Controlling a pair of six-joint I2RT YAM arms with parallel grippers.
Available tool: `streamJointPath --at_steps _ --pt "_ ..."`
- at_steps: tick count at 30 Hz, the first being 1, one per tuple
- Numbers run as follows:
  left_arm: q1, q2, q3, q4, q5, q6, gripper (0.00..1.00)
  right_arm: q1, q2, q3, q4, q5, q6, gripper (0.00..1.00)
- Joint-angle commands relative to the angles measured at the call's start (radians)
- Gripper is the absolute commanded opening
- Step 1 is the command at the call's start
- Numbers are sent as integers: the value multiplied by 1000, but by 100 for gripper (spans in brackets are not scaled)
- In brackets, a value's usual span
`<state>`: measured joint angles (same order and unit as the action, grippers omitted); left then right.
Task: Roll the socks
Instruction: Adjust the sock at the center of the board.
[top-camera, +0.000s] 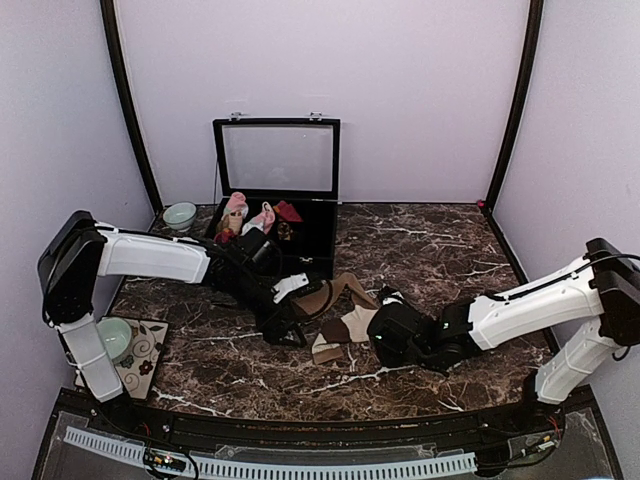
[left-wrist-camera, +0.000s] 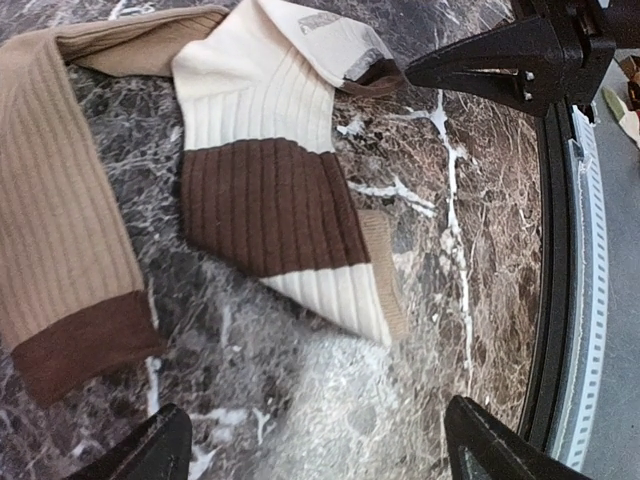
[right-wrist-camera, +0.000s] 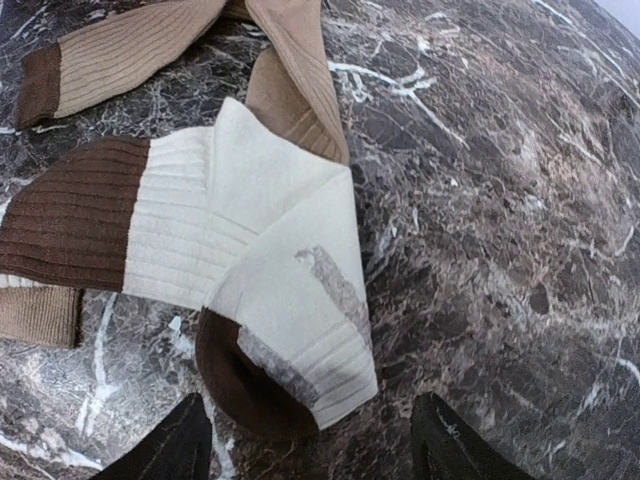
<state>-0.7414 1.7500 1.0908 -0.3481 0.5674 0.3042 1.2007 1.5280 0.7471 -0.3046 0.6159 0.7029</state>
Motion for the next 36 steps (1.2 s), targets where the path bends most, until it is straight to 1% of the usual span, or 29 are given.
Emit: streamJointPath --at_steps 1,5,8,12,15,18,21,23,29,32,35,36 --pt "-42 66 64 37 -3 -67 89 -36 -11 -20 64 -34 -43 64" --pt "-54 112 88 57 -7 -100 85 -39 -29 -33 113 -85 -77 61" --pt "-65 120 78 75 4 -119 84 -37 -50 -50 162 -135 -97 60" --pt "-87 121 49 101 -10 -140 81 -33 -80 -84 200 -157 -99 59" --pt "-99 134 42 117 -43 -163 72 -31 -90 -97 218 -176 -102 59" --pt "-99 163 61 96 -35 -177 62 -32 -78 -95 223 -191 -116 58" --pt "-100 177 62 96 -19 -198 55 -30 -52 -85 216 -179 -120 56" --pt "-102 182 53 106 -34 -205 48 -32 -35 -91 219 -168 -117 54" --pt "-102 197 72 88 -75 -185 22 -40 -6 -116 265 -176 -100 47" --pt "-102 186 93 68 -98 -163 12 -44 29 -107 274 -186 -101 40" --pt "-106 154 113 45 -141 -122 2 -51 57 -92 285 -200 -105 30" --pt "-107 135 117 41 -161 -102 0 -53 58 -87 286 -201 -107 26"
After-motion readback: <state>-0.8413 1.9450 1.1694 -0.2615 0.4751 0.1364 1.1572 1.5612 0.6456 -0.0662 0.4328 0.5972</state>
